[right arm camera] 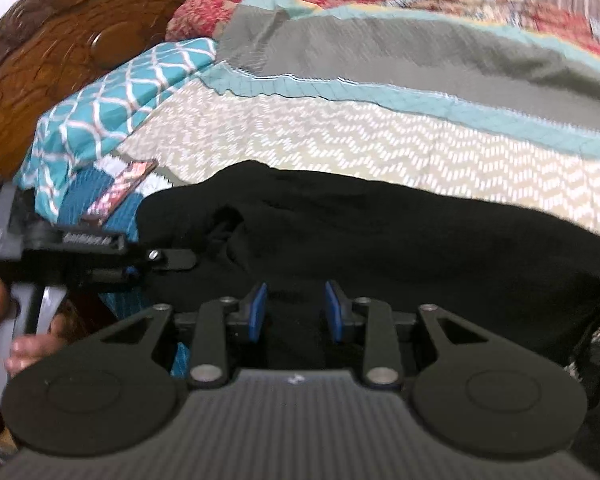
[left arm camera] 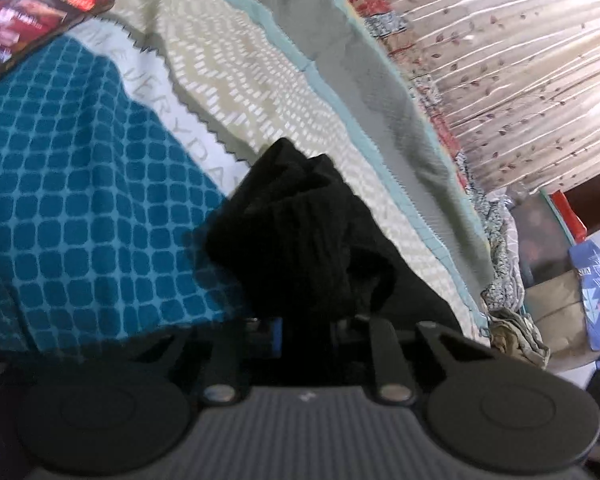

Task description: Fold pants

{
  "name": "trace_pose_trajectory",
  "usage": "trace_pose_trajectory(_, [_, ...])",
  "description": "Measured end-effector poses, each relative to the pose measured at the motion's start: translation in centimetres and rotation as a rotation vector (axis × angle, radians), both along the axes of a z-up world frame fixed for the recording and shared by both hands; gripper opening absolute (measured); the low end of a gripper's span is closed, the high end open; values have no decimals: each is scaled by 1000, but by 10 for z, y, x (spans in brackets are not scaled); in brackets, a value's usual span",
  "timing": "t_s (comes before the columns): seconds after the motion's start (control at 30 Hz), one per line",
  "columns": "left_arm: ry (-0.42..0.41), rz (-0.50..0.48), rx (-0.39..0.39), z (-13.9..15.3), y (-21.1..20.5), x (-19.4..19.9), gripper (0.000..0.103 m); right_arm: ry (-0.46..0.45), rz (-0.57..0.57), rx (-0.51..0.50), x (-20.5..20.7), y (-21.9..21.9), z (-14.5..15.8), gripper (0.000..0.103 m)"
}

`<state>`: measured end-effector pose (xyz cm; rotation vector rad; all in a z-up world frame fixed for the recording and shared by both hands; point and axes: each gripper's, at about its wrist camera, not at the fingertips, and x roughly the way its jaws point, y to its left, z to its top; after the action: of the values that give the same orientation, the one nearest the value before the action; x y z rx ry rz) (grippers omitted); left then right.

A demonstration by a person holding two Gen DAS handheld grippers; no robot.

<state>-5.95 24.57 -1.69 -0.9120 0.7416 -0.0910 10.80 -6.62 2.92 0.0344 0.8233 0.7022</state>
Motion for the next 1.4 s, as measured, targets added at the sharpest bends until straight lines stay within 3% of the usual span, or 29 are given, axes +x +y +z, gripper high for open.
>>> trace_pose_trajectory(0.1, [-13, -4, 11, 6, -4, 3, 17, 100, -36, 75, 17, 4, -12, 35])
trace_pose_trajectory(0.2, [-40, -19, 29, 18, -14, 7, 17, 311, -47, 71, 35, 21, -53, 34])
trace_pose_trajectory(0.37, [-114, -114, 148, 49, -46, 12, 17, 286, -46, 114, 26, 14, -45, 33])
trace_pose_trajectory(0.67, [-195, -340, 399, 83, -144, 39, 19, 268, -284, 312, 7, -108, -33, 33])
trace_pose_trajectory(0.77, [-237, -466, 574, 88, -201, 47, 19, 237, -400, 371, -9, -161, -28, 34])
trace_pose_trajectory(0.87, [-321, -664, 884, 81, -281, 44, 21, 214, -500, 408, -23, -206, -30, 34])
trace_pose_trajectory(0.93, [-371, -835, 1133, 62, -338, 29, 28, 208, -567, 427, -32, -234, -34, 34])
trace_pose_trajectory(1.0, [-425, -944, 1251, 47, -368, 12, 29, 210, -615, 443, -40, -252, -41, 34])
trace_pose_trajectory(1.1, [-501, -1018, 1312, 40, -379, -14, 30, 223, -651, 475, -46, -268, -52, 34])
trace_pose_trajectory(1.17, [-504, -1015, 1334, 40, -373, -23, 33, 224, -643, 491, -45, -264, -49, 34])
trace_pose_trajectory(1.3, [-412, -897, 1252, 57, -337, -26, 35, 199, -586, 512, -36, -256, -37, 38])
trace_pose_trajectory(1.4, [-304, -747, 1115, 72, -298, -12, 41, 156, -499, 477, -18, -240, -23, 53])
